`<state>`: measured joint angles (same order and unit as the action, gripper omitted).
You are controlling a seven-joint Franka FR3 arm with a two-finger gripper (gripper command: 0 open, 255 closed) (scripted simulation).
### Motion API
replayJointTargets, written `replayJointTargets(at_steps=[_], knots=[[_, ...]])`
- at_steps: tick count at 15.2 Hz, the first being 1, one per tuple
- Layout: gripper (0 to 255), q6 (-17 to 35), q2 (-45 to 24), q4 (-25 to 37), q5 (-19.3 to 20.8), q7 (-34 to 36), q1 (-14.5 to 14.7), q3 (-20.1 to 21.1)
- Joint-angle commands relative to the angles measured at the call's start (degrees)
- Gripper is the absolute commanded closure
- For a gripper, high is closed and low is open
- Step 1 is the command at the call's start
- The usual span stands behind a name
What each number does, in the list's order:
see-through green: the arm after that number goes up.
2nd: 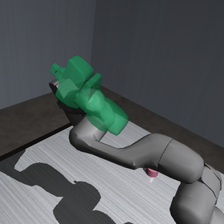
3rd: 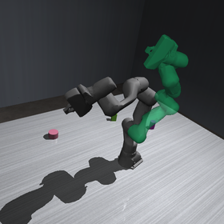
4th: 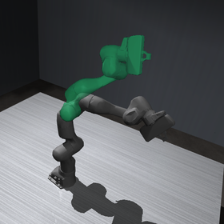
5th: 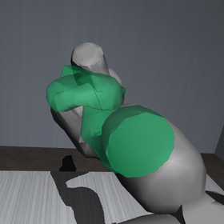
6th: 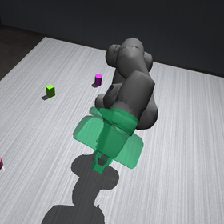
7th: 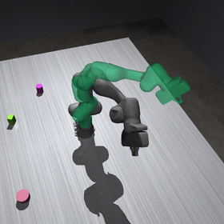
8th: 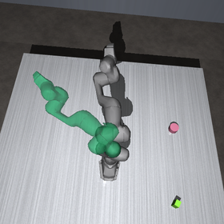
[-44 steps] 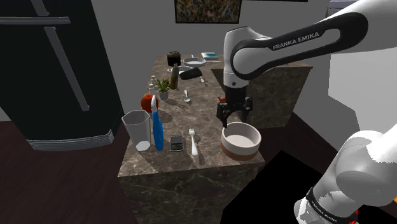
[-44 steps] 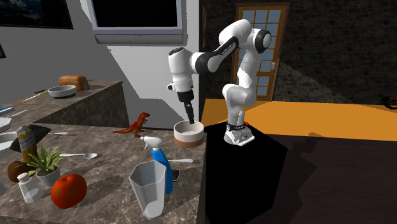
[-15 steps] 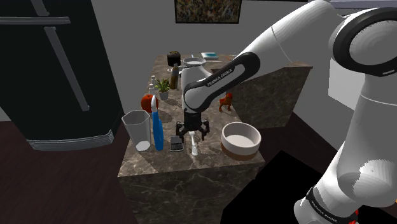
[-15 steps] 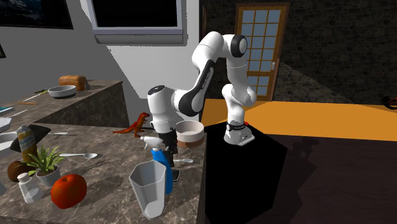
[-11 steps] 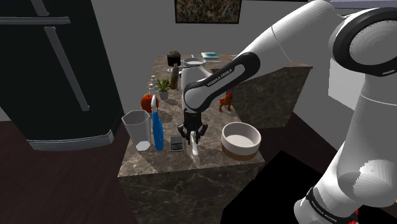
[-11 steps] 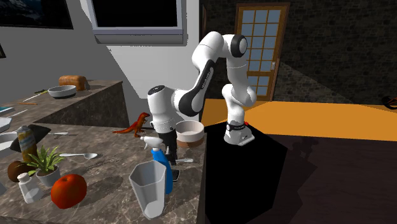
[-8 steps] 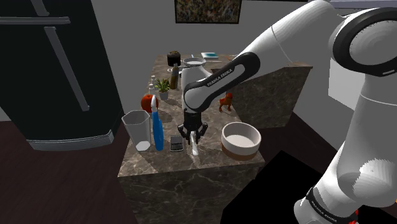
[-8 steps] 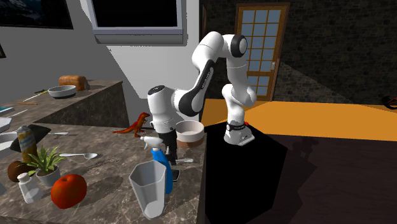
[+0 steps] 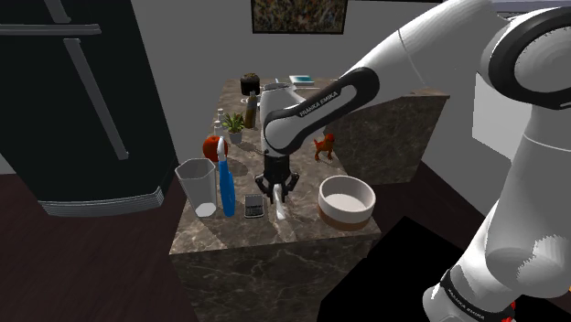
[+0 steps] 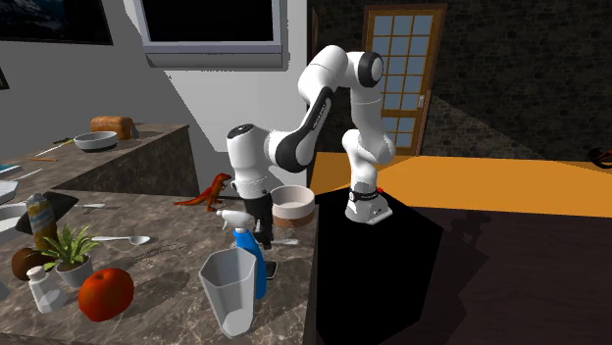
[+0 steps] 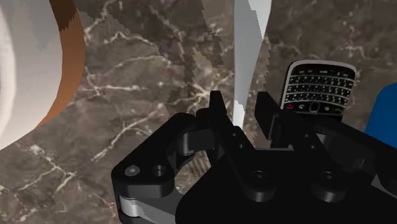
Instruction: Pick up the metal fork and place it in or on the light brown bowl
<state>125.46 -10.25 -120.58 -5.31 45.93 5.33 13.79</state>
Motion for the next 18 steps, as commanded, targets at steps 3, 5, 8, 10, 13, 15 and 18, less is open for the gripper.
replayJointTargets(at_steps=[3, 5, 8, 10, 13, 15, 18], knots=[[255, -3.11, 1.79, 1.33, -0.29, -0.10, -0.21, -0.01], [255, -4.54, 2.58, 1.99, -0.42, -0.08, -0.26, 0.01], [255, -6.69, 3.69, 3.05, -0.59, -0.03, -0.34, 0.02], [255, -8.14, 4.38, 3.83, -0.69, 0.01, -0.38, 0.02], [255, -10.31, 5.32, 5.08, -0.82, 0.08, -0.45, 0.01], [255, -11.77, 5.89, 5.98, -0.89, 0.14, -0.49, -0.01], [255, -13.96, 6.66, 7.42, -0.99, 0.25, -0.55, -0.03]])
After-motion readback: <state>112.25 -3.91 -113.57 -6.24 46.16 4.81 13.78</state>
